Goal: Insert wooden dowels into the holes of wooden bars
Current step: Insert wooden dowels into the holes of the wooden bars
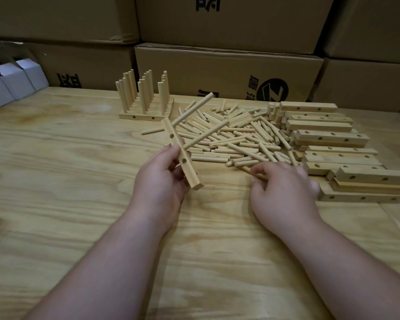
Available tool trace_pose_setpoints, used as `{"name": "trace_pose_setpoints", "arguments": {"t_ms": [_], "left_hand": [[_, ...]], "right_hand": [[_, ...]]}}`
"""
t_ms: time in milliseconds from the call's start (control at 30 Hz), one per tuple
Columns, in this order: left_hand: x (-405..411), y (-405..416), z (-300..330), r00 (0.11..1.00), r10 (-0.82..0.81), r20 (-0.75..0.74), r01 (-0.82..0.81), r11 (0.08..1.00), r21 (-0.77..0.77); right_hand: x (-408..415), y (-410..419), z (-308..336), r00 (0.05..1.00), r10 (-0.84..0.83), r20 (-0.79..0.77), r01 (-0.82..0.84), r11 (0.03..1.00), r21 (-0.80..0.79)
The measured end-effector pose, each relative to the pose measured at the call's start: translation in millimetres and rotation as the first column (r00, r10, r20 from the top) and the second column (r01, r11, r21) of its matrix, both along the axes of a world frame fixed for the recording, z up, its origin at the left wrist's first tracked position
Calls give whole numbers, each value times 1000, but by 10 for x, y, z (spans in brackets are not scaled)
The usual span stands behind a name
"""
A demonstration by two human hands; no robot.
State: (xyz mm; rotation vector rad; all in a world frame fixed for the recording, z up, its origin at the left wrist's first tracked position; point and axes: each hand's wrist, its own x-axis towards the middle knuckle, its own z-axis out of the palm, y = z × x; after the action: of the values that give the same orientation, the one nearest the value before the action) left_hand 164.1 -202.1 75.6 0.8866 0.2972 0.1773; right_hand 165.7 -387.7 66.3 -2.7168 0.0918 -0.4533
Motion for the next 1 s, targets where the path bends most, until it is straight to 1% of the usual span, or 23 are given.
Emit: {"name": "trace_pose_setpoints", "arguments": {"t_ms": [267, 367, 500, 633, 700, 767, 900, 1000], "left_hand": [[4, 8, -17, 1000, -1, -9, 1, 1000, 1], [1, 19, -24, 1000, -11, 18, 11, 1000, 29], [-5, 1, -34, 998, -18, 59, 13, 996, 85], [-14, -31, -41, 998, -11, 55, 2, 989, 148], [-21, -40, -57, 998, -14, 55, 2, 975, 222], [-26, -44, -76, 998, -17, 54, 0, 951, 309], [-38, -40, -87, 999, -21, 51, -3, 908, 419], [-41, -42, -90, 998, -21, 58, -8, 889, 457]], "right_hand": [[5, 26, -3, 996, 68, -55, -69, 997, -18], [-9, 26, -2, 992, 102, -79, -105, 994, -30], [-29, 49, 2, 982, 187, -40, -186, 982, 24], [-86, 125, 28, 920, 377, 107, -389, 912, 129], [-124, 151, 34, 882, 444, 160, -466, 871, 155], [-145, 152, 31, 853, 486, 189, -517, 836, 183], [-153, 141, 23, 802, 564, 197, -598, 768, 231], [-147, 131, 14, 765, 610, 207, -644, 719, 262]]}}
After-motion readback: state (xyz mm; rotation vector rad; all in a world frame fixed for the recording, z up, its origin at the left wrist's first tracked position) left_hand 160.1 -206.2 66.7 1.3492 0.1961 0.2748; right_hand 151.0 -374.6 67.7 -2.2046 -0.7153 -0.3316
